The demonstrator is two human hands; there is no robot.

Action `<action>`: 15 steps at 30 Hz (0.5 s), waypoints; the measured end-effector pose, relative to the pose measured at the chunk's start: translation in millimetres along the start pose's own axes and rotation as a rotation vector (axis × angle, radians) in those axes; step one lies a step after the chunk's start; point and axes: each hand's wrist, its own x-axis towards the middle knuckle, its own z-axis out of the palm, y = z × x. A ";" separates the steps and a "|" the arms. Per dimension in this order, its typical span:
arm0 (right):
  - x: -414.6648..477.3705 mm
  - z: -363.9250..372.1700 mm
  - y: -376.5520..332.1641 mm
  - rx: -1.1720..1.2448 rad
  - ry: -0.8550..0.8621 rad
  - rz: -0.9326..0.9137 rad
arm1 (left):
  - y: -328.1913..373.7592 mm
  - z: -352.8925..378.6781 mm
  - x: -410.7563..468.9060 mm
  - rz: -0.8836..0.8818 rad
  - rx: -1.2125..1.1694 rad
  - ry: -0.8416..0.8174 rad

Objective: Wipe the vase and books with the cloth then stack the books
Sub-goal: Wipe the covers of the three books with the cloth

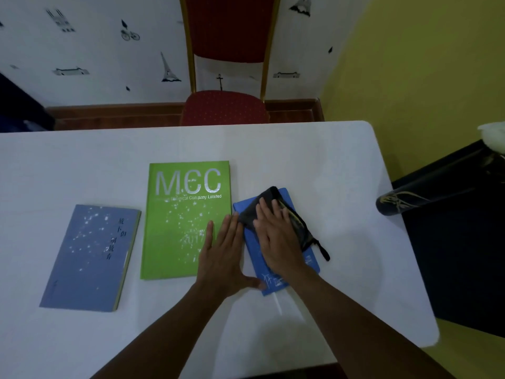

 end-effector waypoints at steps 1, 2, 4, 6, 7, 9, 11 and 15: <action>-4.5 3.7 2.9 -0.034 0.002 -0.052 | 0.4 -0.3 0.3 -0.003 0.012 -0.006; -9.0 5.4 7.5 -0.057 0.005 -0.097 | 1.1 -0.8 0.3 -0.006 0.021 -0.015; -12.9 1.2 20.3 -0.086 0.005 -0.188 | 1.6 -1.1 1.1 -0.009 0.021 -0.018; -9.9 -10.5 36.1 -0.107 -0.014 -0.307 | 2.0 0.5 1.2 -0.015 0.004 -0.019; -4.6 -17.0 42.8 -0.119 -0.025 -0.357 | 1.9 1.8 1.5 -0.017 -0.003 -0.012; 7.2 -26.2 47.6 -0.162 -0.049 -0.399 | 1.9 2.7 2.3 -0.017 -0.012 -0.016; 12.1 -23.9 39.8 -0.231 -0.073 -0.382 | 1.6 4.3 2.2 -0.023 -0.008 -0.025; -20.6 -13.7 27.2 -0.276 -0.068 -0.401 | 2.4 2.8 2.0 -0.037 0.003 -0.038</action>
